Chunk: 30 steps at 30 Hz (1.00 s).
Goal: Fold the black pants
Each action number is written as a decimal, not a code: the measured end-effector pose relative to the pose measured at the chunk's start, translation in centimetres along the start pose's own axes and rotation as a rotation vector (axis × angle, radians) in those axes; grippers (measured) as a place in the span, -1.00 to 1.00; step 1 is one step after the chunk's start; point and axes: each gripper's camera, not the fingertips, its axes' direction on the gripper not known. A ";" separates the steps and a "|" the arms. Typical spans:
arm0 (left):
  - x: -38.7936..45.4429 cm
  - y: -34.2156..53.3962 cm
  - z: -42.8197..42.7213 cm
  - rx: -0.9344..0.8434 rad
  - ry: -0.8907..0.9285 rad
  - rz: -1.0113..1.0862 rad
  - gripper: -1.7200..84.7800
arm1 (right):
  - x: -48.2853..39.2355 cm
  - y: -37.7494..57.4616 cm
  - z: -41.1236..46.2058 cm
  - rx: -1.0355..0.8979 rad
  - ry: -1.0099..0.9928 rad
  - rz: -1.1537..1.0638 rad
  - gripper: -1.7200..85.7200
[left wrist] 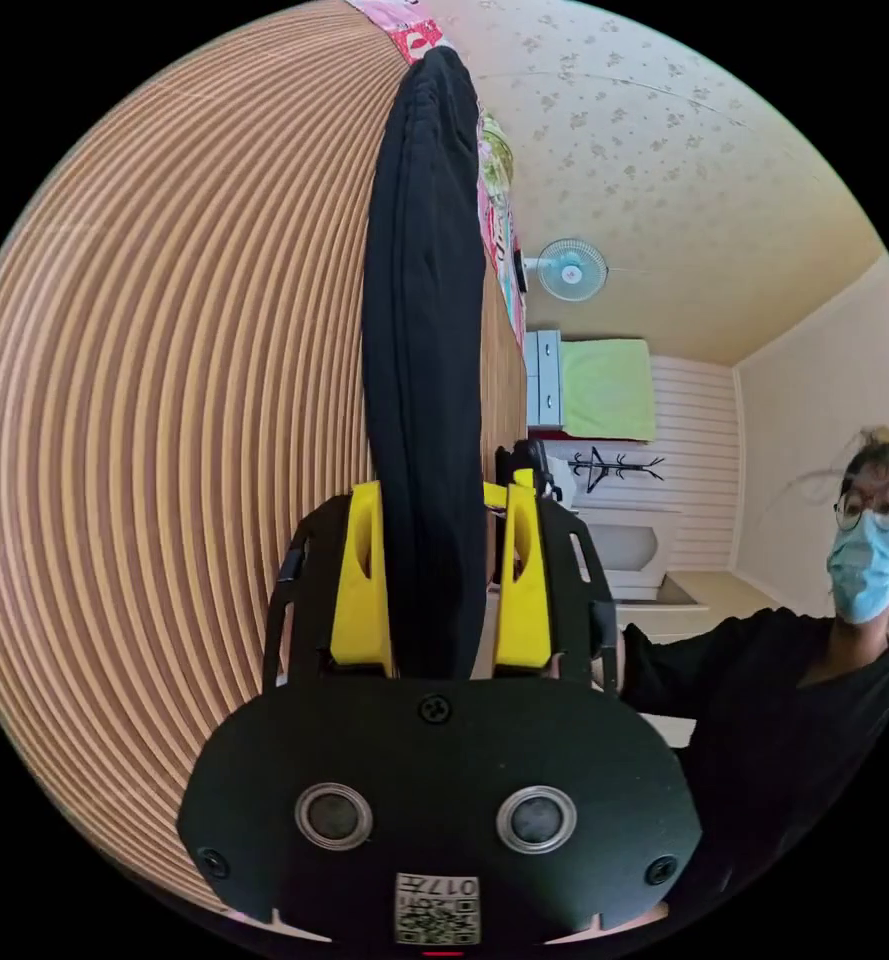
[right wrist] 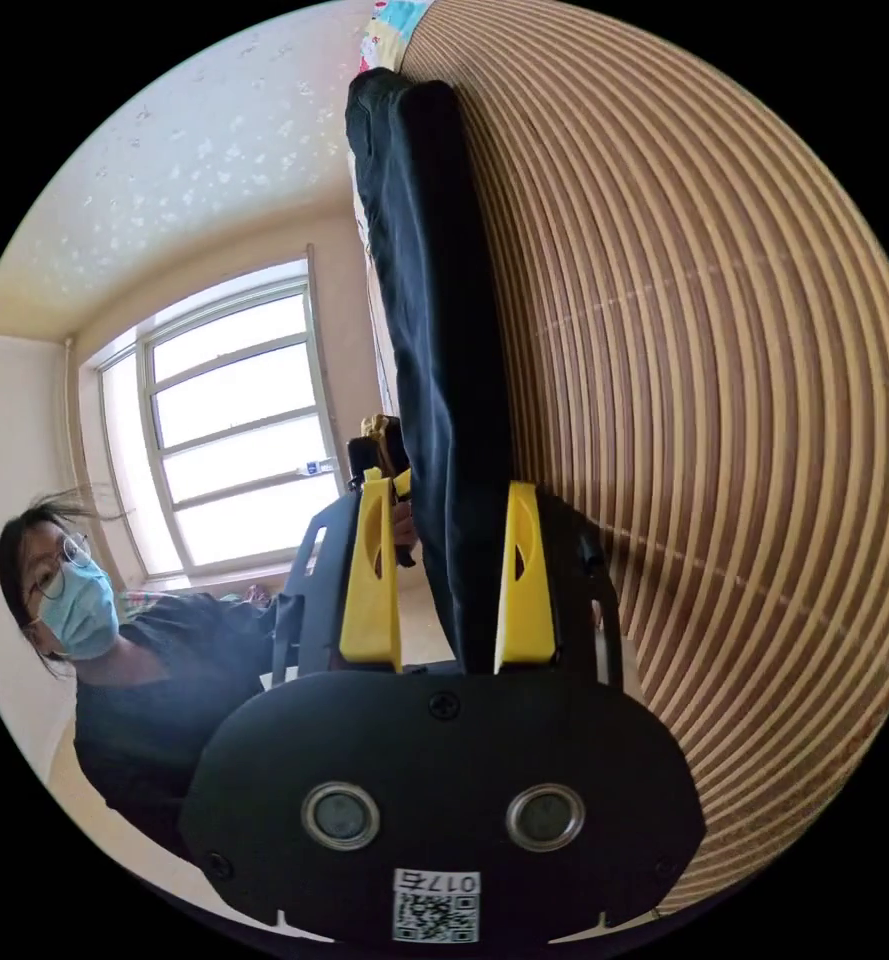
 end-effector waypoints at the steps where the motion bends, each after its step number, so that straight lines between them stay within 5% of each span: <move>1: -0.6 -0.7 0.1 -0.023 0.021 -0.010 -0.61 | 0.1 -0.6 0.3 -0.021 -0.002 0.000 -0.68; 9: -0.7 0.4 -2.0 -0.102 0.119 0.073 -0.82 | -3.0 3.9 -0.1 -0.034 -0.059 -0.107 -0.90; 21: 24.2 14.4 -12.5 -0.088 0.250 0.508 -0.84 | -26.6 26.6 0.0 0.023 -0.220 -0.551 -0.95; 30: 44.0 15.5 -19.2 -0.122 0.366 0.849 -0.83 | -46.5 32.3 -1.1 0.031 -0.168 -0.862 -0.95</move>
